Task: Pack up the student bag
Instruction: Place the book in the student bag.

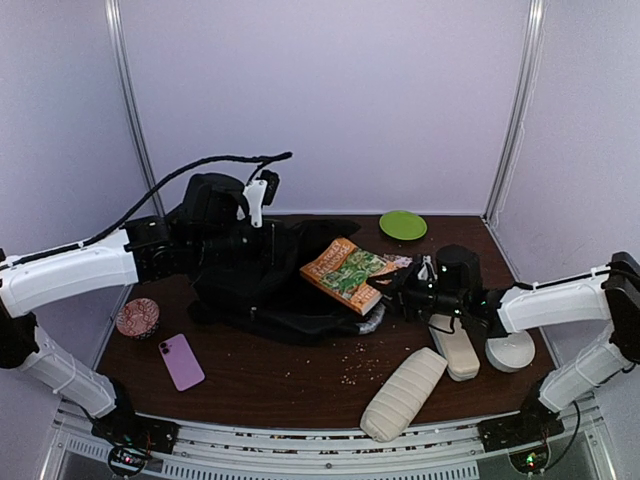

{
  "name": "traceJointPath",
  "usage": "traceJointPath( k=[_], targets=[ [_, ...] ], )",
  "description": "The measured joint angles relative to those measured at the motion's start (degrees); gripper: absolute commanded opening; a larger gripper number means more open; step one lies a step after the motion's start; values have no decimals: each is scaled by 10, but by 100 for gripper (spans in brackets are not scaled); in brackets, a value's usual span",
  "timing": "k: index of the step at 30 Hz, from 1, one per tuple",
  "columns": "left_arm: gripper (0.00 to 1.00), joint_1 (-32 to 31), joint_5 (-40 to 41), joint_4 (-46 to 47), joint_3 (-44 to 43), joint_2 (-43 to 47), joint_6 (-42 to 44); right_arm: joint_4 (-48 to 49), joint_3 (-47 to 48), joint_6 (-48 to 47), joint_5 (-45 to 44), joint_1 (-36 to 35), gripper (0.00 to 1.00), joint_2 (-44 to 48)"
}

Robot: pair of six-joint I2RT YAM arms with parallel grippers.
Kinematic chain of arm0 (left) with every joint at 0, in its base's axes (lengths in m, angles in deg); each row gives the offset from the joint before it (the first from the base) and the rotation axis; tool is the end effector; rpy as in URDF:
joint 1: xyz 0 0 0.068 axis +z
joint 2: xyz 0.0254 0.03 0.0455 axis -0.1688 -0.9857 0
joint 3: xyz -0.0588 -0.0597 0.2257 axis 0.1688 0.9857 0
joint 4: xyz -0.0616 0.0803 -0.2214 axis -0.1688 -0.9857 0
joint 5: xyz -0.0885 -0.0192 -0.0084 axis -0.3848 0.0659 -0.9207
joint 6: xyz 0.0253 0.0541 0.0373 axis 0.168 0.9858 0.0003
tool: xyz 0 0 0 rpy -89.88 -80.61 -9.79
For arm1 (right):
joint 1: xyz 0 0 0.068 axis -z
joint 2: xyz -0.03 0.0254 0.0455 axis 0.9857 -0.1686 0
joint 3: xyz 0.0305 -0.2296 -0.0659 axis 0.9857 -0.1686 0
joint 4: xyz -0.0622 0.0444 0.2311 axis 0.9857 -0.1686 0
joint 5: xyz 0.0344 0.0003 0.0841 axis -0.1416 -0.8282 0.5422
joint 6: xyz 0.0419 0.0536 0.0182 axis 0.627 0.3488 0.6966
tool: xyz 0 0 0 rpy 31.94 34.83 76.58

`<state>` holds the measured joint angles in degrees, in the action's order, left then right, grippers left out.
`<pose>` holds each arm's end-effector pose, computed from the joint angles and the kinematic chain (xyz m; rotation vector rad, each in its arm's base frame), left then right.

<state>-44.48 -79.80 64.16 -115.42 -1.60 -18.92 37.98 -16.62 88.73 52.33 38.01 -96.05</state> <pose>0.2010 -0.2612 0.3067 0.2766 2.0711 -0.7777 0.2104 0.2159 0.1819 0.5845 2.2367 1.6721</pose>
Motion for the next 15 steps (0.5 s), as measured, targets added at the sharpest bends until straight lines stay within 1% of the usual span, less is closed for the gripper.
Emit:
traceJointPath(
  k=[4, 10, 15],
  targets=[
    [0, 0, -7, 42, 26, 33, 2, 35, 62, 31, -6, -17, 0, -80],
    [0, 2, -32, 88, 44, 42, 8, 64, 128, 60, -6, -36, 0, -162],
    [0, 4, -58, 92, 51, 42, 18, 46, 172, 67, -4, -41, 0, -212]
  ],
)
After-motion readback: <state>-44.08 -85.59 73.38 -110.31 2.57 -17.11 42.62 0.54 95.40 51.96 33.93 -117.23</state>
